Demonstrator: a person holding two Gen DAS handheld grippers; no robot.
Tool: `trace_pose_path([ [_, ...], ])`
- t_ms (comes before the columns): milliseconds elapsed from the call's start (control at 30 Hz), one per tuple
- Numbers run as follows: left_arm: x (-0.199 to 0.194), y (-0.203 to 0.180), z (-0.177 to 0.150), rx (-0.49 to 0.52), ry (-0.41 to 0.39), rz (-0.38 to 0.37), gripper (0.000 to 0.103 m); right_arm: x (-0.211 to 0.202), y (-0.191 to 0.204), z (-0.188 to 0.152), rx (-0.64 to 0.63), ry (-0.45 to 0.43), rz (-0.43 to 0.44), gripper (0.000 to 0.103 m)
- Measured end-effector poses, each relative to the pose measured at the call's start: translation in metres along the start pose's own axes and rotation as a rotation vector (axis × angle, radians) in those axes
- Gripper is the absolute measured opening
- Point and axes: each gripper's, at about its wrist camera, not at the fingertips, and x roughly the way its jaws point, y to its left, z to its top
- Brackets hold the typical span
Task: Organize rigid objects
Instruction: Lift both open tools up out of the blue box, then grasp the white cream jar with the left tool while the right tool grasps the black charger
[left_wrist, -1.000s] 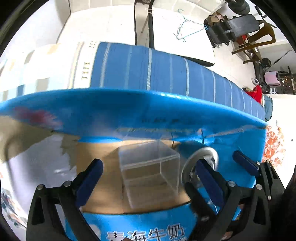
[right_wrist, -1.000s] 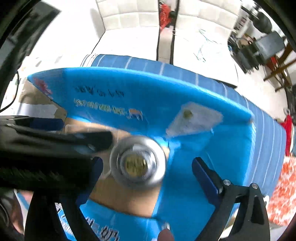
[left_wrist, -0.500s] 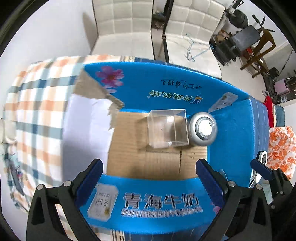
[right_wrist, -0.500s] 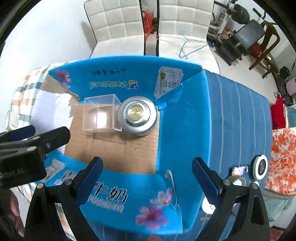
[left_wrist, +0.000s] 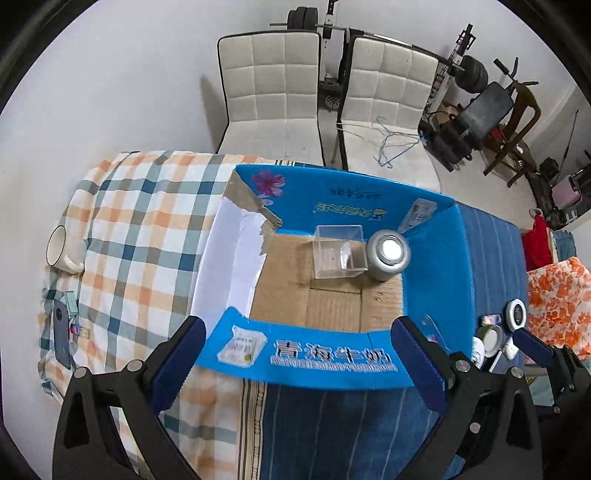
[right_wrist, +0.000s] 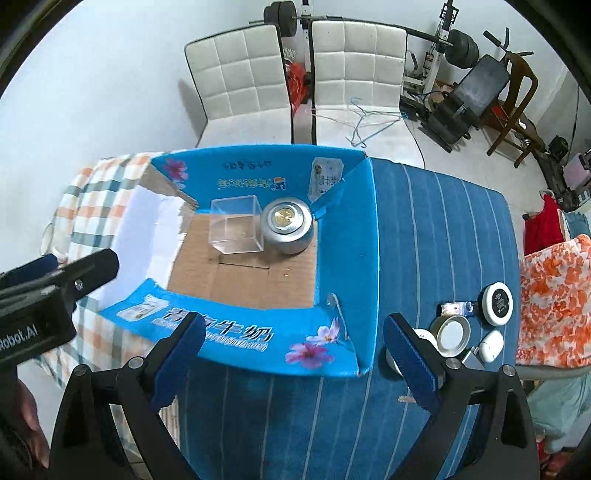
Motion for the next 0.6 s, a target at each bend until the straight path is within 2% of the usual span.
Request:
trace_pose_path([
  [367,-0.051,-0.02,-0.019,0.038,-0.088,-0.026,0.103,-0.062,-0.007,-0.014,0.006,-0.094,0.067,0.099],
  [467,-0.055,-0.036,-0.021,0.072,-0.108,-0.038,0.103,-0.069,-0.024,-0.018,0.038,-0.096,0.076,0.099],
  [600,-0.049,-0.071,-0.023,0.142,-0.096,-0.071,0.103,-0.069,-0.061,-0.027,0.109,-0.082,0.055,0.099],
])
